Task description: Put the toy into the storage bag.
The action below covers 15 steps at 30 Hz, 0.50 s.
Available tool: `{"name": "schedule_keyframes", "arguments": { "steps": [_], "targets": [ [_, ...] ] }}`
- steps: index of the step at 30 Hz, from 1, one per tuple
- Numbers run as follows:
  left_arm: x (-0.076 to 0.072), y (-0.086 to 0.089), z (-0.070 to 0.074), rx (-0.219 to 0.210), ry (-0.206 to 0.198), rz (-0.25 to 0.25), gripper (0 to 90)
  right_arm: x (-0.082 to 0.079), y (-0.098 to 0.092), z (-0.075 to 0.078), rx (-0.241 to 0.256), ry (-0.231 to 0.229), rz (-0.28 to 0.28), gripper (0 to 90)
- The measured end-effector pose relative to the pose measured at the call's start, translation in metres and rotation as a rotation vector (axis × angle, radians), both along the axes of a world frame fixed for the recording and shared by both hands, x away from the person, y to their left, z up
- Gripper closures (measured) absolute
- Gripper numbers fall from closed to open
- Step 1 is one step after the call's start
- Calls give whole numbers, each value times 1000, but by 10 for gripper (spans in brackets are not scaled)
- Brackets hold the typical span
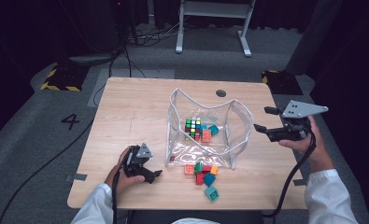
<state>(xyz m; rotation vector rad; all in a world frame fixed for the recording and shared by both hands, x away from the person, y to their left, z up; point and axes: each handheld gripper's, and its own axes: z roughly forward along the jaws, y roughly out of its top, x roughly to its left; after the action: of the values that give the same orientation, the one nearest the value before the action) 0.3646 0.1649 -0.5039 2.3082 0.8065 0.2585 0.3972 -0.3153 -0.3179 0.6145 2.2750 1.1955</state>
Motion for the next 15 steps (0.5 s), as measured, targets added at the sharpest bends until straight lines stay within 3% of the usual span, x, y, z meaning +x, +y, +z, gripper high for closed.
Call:
{"name": "schedule_keyframes", "arguments": {
  "steps": [2, 7, 9, 11, 13, 15],
  "targets": [
    [0, 0, 0, 0, 1, 0, 5, -4, -8, -6, 6, -9, -16, 251],
    [0, 0, 0, 0, 0, 0, 5, -17, -19, -36, 9, 24, -41, 262],
    [0, 0, 0, 0, 0, 0, 5, -23, -20, -49, -12, 26, -29, 282],
    [0, 0, 0, 0, 0, 0, 5, -29, -20, -63, -4, 46, -18, 299],
    [0, 0, 0, 2, -1, -3, 4, -35, -20, -76, 19, 52, -18, 303],
    [0, 0, 0, 1, -1, -2, 4, -41, -20, -90, 74, 91, -15, 306]
  ]
}}
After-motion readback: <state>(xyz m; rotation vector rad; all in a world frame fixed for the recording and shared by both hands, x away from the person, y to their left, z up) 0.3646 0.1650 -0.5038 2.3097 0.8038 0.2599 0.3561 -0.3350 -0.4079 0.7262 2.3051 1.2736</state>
